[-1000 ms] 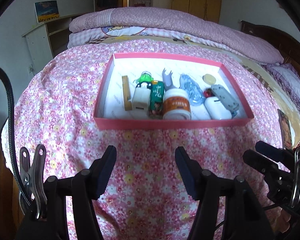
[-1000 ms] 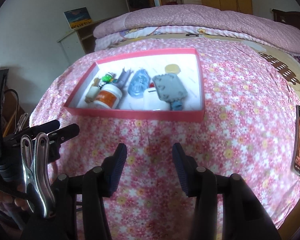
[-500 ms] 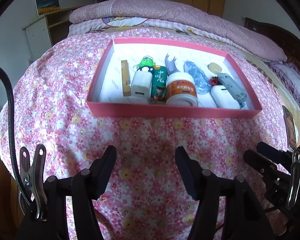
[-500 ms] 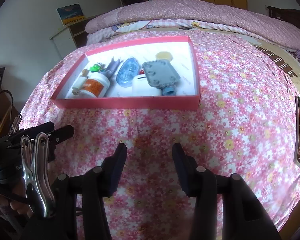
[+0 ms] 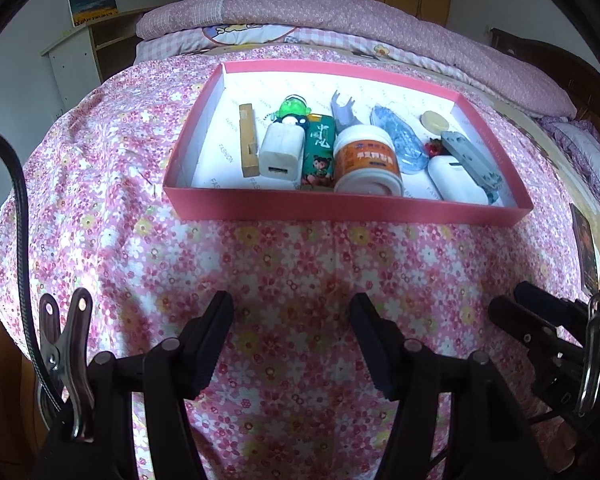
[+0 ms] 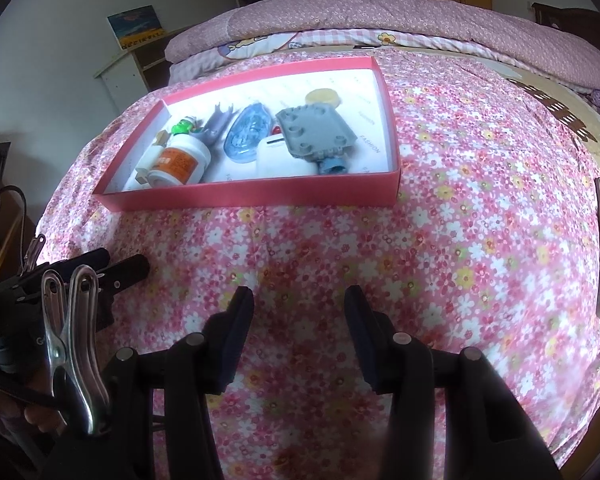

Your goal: Organize rigid objects

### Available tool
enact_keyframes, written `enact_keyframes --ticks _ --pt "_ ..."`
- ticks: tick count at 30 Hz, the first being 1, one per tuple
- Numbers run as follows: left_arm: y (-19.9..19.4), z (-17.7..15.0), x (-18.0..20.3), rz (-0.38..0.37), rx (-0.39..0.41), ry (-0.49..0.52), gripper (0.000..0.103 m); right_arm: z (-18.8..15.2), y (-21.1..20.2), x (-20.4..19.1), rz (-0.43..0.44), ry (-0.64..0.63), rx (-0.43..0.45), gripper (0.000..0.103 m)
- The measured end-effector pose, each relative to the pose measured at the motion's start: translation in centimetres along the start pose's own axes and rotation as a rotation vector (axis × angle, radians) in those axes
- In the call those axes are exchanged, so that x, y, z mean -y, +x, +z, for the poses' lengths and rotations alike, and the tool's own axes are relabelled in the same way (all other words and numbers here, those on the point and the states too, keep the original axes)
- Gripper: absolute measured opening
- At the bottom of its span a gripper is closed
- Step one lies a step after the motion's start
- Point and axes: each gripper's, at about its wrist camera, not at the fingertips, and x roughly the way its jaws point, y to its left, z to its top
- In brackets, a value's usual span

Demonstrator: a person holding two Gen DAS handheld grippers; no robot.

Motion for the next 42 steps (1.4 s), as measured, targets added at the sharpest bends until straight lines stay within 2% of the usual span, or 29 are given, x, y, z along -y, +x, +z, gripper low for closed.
enact_keyframes --ticks 9,17,42 --pt "0.09 -0.11 0.12 0.01 0.002 0.013 0.064 -0.05 0.03 0.06 -0.002 -0.002 0.002 0.049" --pt "0.2 -0.34 0.54 0.022 0.015 0.029 0.069 -0.12 0.04 0.04 -0.007 -0.002 0.011 0.049" --pt "0.15 -0.53 0.64 0.026 0.024 0.026 0.071 -0.81 -0.07 -0.33 -0.028 -0.008 0.053 0.051"
